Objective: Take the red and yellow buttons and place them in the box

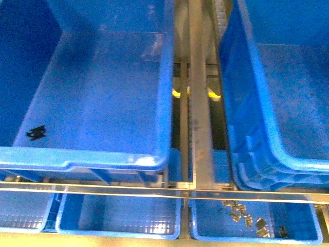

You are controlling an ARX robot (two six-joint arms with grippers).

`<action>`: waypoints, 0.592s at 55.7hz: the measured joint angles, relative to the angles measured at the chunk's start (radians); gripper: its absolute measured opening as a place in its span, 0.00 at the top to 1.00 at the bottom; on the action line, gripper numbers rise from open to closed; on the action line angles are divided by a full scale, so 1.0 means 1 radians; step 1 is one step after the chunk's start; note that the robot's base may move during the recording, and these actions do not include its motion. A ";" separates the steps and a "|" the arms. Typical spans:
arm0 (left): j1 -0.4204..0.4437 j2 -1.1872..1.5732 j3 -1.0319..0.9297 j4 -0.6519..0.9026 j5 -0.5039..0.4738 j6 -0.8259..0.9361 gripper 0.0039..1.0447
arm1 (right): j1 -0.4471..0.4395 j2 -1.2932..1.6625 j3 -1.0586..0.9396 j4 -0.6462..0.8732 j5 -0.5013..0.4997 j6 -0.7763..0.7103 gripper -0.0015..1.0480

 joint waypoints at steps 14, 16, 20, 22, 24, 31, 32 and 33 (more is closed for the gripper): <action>0.000 -0.138 0.000 -0.128 0.000 0.000 0.98 | 0.009 0.006 0.000 0.013 -0.002 0.012 0.63; 0.000 -0.154 0.000 -0.143 0.004 0.000 0.98 | 0.011 0.006 0.000 0.013 -0.002 0.013 0.63; 0.000 -0.190 0.000 -0.174 0.005 0.001 0.98 | 0.010 0.005 -0.004 0.012 0.008 0.014 0.63; 0.000 -0.209 0.000 -0.193 0.005 0.001 0.98 | 0.010 0.005 -0.006 0.010 0.017 0.016 0.63; -0.001 -0.230 0.000 -0.216 0.005 0.001 0.98 | 0.012 0.002 -0.006 0.009 0.016 0.019 0.63; -0.001 -0.280 0.000 -0.264 0.002 0.001 0.98 | 0.030 0.001 -0.007 0.008 0.007 0.019 0.63; -0.001 -0.288 0.000 -0.271 0.001 0.000 0.98 | 0.032 0.001 -0.007 0.007 0.007 0.021 0.63; -0.001 -0.299 0.000 -0.282 0.001 0.001 0.98 | 0.034 0.001 -0.007 0.005 0.009 0.021 0.63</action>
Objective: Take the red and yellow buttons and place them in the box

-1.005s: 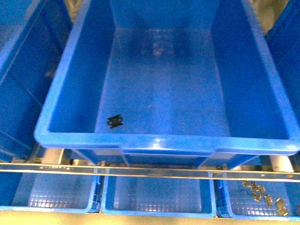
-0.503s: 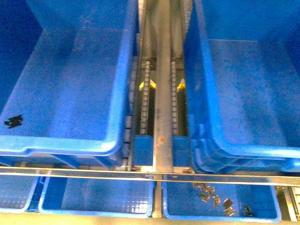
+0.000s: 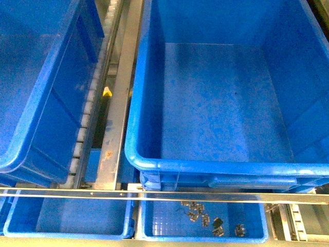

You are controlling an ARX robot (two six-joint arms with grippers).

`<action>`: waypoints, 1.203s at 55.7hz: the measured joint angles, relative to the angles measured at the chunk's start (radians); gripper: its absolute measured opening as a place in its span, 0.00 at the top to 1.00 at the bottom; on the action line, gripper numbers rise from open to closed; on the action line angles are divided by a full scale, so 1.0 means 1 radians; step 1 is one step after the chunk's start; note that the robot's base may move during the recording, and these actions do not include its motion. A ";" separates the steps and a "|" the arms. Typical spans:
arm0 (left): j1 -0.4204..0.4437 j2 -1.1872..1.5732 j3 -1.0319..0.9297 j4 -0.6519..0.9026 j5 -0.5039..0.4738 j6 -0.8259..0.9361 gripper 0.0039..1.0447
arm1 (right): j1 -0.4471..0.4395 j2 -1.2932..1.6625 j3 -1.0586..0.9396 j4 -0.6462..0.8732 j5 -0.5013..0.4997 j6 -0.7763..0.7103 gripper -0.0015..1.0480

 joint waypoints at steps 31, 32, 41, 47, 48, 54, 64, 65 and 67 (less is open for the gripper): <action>0.000 -0.270 0.000 -0.291 -0.001 0.001 0.98 | 0.021 -0.006 0.000 -0.018 0.013 0.024 0.63; 0.000 -0.271 0.000 -0.291 -0.001 0.001 0.98 | 0.021 -0.006 0.000 -0.018 0.013 0.024 0.63; 0.000 -0.279 0.000 -0.298 0.000 0.002 0.98 | 0.020 -0.009 0.000 -0.023 0.013 0.027 0.63; 0.000 -0.279 0.000 -0.298 0.000 0.002 0.88 | 0.020 -0.009 -0.001 -0.024 0.013 0.029 0.63; 0.000 -0.279 0.000 -0.298 -0.001 0.002 0.85 | 0.020 -0.009 -0.001 -0.024 0.013 0.031 0.63; 0.000 -0.279 0.000 -0.298 -0.001 0.002 0.62 | 0.020 -0.009 -0.002 -0.031 0.013 0.039 0.63; 0.000 -0.279 0.000 -0.298 -0.001 0.002 0.32 | 0.024 0.023 -0.002 -0.027 0.010 0.046 0.63; 0.000 -0.279 0.000 -0.298 -0.001 0.002 0.28 | 0.026 0.039 -0.002 -0.022 0.009 0.048 0.63; 0.000 -0.279 0.000 -0.298 -0.001 0.002 0.23 | 0.029 0.057 -0.002 -0.016 0.009 0.050 0.63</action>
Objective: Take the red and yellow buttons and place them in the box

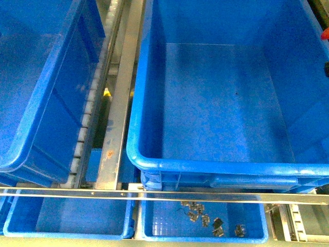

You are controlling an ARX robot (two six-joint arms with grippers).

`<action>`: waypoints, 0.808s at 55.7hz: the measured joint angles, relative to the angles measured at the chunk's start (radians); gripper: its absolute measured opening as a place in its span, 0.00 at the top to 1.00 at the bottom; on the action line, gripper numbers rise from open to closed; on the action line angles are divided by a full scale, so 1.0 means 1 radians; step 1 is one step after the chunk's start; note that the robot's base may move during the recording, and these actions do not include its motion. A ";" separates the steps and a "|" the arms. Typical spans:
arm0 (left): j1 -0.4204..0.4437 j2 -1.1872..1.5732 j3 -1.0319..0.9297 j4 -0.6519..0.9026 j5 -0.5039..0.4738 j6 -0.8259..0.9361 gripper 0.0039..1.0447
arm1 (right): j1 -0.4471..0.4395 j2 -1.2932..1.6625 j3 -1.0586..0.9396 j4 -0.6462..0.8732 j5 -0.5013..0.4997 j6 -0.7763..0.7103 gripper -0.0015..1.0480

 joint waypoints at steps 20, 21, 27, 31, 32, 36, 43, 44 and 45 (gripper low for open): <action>0.000 0.000 0.000 0.000 0.000 0.002 0.07 | 0.018 0.445 0.231 0.146 0.028 0.054 0.63; 0.000 0.000 0.000 0.000 0.000 0.002 0.07 | 0.017 0.462 0.245 0.147 0.034 0.057 0.63; 0.000 0.000 0.000 0.000 0.000 0.002 0.07 | -0.011 0.676 0.435 0.120 0.107 0.124 0.63; 0.000 0.000 0.000 0.000 0.000 0.002 0.07 | -0.027 0.793 0.545 0.084 0.146 0.168 0.63; 0.000 0.000 0.000 0.000 0.000 0.002 0.07 | -0.029 0.807 0.558 0.079 0.148 0.174 0.63; 0.000 0.000 0.000 0.000 0.000 0.002 0.07 | -0.035 0.898 0.649 0.047 0.168 0.201 0.63; 0.000 0.000 0.000 0.000 0.000 0.002 0.07 | -0.034 1.020 0.785 -0.011 0.177 0.252 0.63; 0.000 0.000 0.000 0.000 0.000 0.002 0.07 | -0.033 1.031 0.798 -0.017 0.177 0.258 0.63; 0.000 0.000 0.000 0.000 0.000 0.002 0.07 | -0.032 1.049 0.823 -0.029 0.180 0.268 0.63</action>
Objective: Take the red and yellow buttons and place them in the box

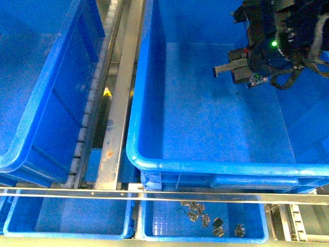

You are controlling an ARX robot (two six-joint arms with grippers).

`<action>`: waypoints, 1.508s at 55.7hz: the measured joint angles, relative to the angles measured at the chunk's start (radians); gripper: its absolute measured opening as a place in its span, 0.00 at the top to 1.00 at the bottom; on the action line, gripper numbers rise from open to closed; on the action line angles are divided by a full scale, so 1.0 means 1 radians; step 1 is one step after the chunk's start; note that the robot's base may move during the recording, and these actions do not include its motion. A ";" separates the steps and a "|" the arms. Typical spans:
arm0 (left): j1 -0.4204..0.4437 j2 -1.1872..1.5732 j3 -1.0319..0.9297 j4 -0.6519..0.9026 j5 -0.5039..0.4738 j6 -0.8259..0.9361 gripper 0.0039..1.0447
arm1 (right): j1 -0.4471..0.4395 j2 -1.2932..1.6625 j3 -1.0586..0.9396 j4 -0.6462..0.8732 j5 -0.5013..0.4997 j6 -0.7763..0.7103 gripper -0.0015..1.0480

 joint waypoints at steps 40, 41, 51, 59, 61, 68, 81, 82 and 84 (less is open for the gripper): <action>0.000 0.000 0.000 0.000 0.000 0.000 0.07 | 0.029 0.216 0.369 -0.126 0.003 0.087 0.19; 0.000 0.000 0.000 0.000 0.000 0.000 0.07 | 0.029 0.212 0.362 -0.121 0.001 0.087 0.16; 0.000 0.000 0.000 0.000 0.000 0.000 0.07 | 0.021 0.170 0.267 -0.044 -0.016 0.069 0.07; 0.000 0.000 0.000 0.000 0.000 0.000 0.07 | 0.009 0.093 0.105 0.053 -0.054 0.039 0.06; 0.000 0.000 0.000 0.000 0.000 0.000 0.07 | 0.005 0.051 0.040 0.084 -0.071 0.028 0.06; 0.000 0.000 0.000 0.000 0.000 0.000 0.07 | -0.013 -0.138 -0.172 0.173 -0.107 0.011 0.06; 0.000 0.000 0.000 0.000 0.000 0.000 0.07 | -0.021 -0.534 -0.540 0.139 -0.198 0.082 0.06; 0.000 0.000 0.000 0.000 0.000 0.000 0.07 | -0.021 -0.575 -0.570 0.122 -0.204 0.097 0.06; 0.000 0.000 0.000 0.000 0.000 0.000 0.07 | -0.022 -0.639 -0.615 0.089 -0.214 0.119 0.06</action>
